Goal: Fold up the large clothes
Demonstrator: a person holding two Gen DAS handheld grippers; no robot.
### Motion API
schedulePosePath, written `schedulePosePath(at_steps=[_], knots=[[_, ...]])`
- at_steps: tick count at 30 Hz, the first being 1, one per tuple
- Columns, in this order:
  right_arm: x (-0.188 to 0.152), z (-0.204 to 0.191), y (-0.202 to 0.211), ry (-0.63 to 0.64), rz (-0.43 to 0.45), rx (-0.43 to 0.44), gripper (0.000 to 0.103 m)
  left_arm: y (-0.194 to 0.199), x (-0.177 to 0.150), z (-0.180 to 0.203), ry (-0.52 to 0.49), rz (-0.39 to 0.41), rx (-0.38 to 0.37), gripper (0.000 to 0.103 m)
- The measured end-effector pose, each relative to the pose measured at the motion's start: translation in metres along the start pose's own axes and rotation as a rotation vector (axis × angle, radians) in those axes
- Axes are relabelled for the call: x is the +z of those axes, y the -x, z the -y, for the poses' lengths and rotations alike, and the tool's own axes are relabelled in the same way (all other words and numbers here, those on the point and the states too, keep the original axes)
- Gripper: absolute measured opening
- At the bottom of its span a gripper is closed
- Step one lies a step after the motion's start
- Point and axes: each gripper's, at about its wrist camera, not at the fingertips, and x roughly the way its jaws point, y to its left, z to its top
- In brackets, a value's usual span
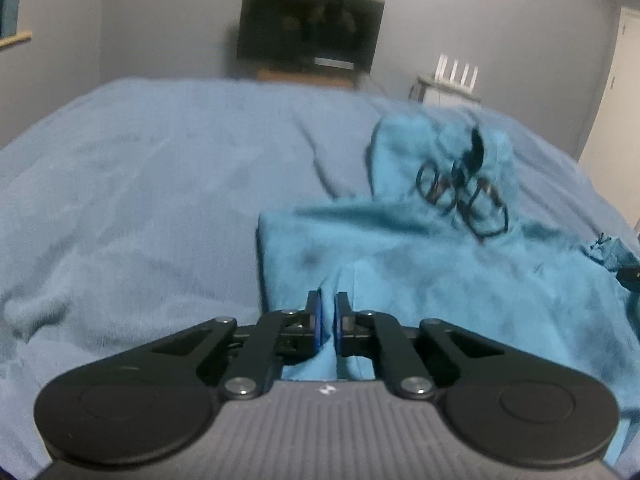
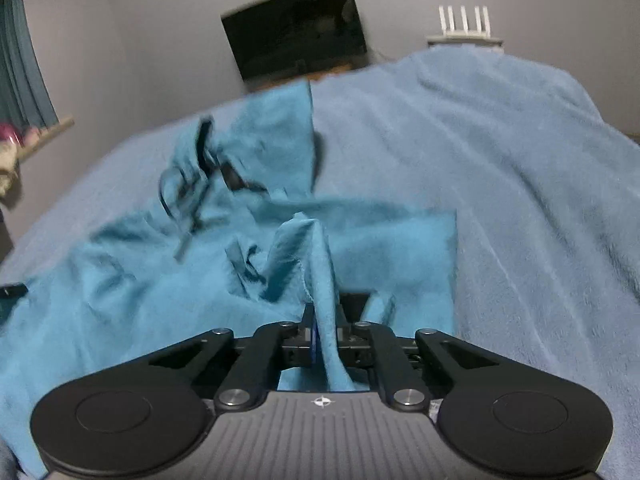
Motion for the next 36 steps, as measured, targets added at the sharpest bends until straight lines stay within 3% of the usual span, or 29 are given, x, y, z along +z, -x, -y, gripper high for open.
schedulePosePath(at_steps=[4, 7, 11, 14, 18, 20, 24, 26, 27, 29, 32, 34, 36], knots=[[0.015, -0.005, 0.018, -0.036, 0.134, 0.009, 0.005, 0.001, 0.016, 0.006, 0.034, 0.098, 0.022, 0.0], [0.02, -0.006, 0.022, -0.044, 0.227, -0.05, 0.004, -0.007, 0.025, 0.015, 0.024, 0.167, 0.081, 0.0], [0.026, -0.002, 0.022, -0.076, 0.341, -0.097, 0.004, -0.03, 0.027, 0.023, -0.025, 0.191, 0.182, 0.0], [0.027, 0.0, 0.003, -0.066, 0.331, -0.145, 0.004, -0.059, 0.021, 0.022, -0.07, 0.148, 0.283, 0.0], [0.021, 0.002, -0.044, -0.043, 0.227, -0.231, 0.004, -0.087, 0.006, 0.005, -0.007, 0.039, 0.296, 0.0], [0.015, 0.009, -0.064, -0.067, 0.17, -0.242, 0.008, -0.089, 0.003, -0.001, 0.003, 0.024, 0.301, 0.0], [0.008, 0.022, -0.082, -0.144, 0.12, -0.259, 0.029, -0.072, 0.006, 0.002, 0.008, 0.066, 0.26, 0.0], [0.008, 0.026, -0.078, -0.184, 0.131, -0.268, 0.06, -0.058, 0.006, 0.018, -0.017, 0.088, 0.214, 0.0], [0.008, 0.026, -0.073, -0.209, 0.15, -0.265, 0.066, -0.054, 0.007, 0.027, -0.022, 0.09, 0.181, 0.0], [0.008, 0.027, -0.059, -0.249, 0.219, -0.269, 0.07, -0.048, 0.002, 0.048, -0.046, 0.068, 0.092, 0.0], [0.008, 0.018, -0.04, -0.262, 0.288, -0.287, 0.07, -0.046, -0.013, 0.086, -0.133, 0.014, 0.015, 0.02], [0.006, 0.011, -0.032, -0.238, 0.299, -0.262, 0.07, -0.047, -0.026, 0.109, -0.194, -0.029, -0.013, 0.036], [0.004, -0.009, -0.03, -0.176, 0.271, -0.223, 0.07, -0.047, -0.033, 0.127, -0.23, -0.055, -0.031, 0.038]])
